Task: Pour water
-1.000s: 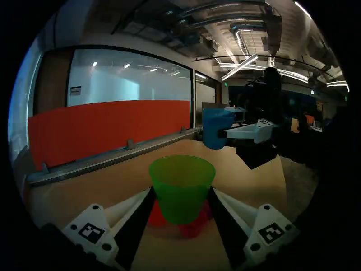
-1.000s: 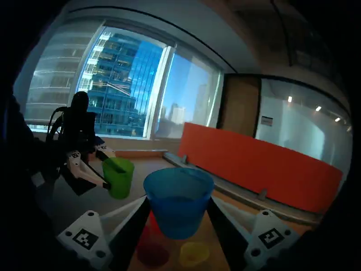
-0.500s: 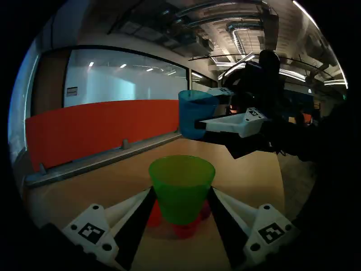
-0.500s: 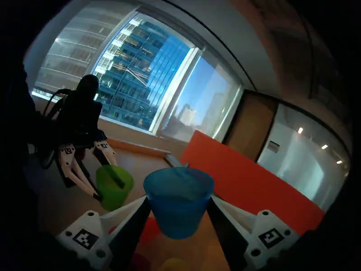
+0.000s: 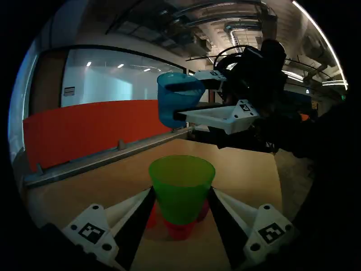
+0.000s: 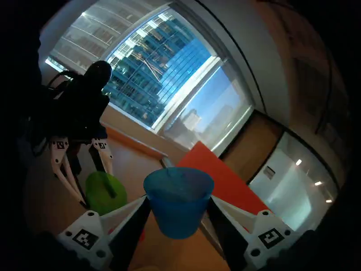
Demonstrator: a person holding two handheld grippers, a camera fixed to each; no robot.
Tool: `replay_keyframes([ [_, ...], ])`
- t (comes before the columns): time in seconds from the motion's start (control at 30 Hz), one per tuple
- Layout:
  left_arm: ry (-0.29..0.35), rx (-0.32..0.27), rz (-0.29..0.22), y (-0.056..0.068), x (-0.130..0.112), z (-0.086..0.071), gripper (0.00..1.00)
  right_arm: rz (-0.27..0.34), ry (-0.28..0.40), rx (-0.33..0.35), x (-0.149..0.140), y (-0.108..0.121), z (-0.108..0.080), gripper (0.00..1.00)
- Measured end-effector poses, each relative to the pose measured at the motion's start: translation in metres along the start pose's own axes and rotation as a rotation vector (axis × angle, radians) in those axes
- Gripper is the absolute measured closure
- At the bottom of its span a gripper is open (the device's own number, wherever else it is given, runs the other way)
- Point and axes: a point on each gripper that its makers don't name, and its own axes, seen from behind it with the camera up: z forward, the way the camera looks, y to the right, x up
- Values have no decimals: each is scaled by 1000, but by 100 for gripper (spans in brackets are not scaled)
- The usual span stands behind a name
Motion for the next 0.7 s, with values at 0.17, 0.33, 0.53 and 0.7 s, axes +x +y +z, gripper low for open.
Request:
replay_keyframes([
  [0.17,4,-8,1,3,1,0,19,-77,3,-2,5,4,6,15],
  [0.33,11,-17,4,7,4,2,19,-150,3,-4,8,7,10,15],
  [0.53,18,-26,6,11,7,4,19,-239,-3,-10,10,11,12,15],
  [0.7,23,-28,11,12,10,4,19,-306,-10,-19,11,16,13,15],
])
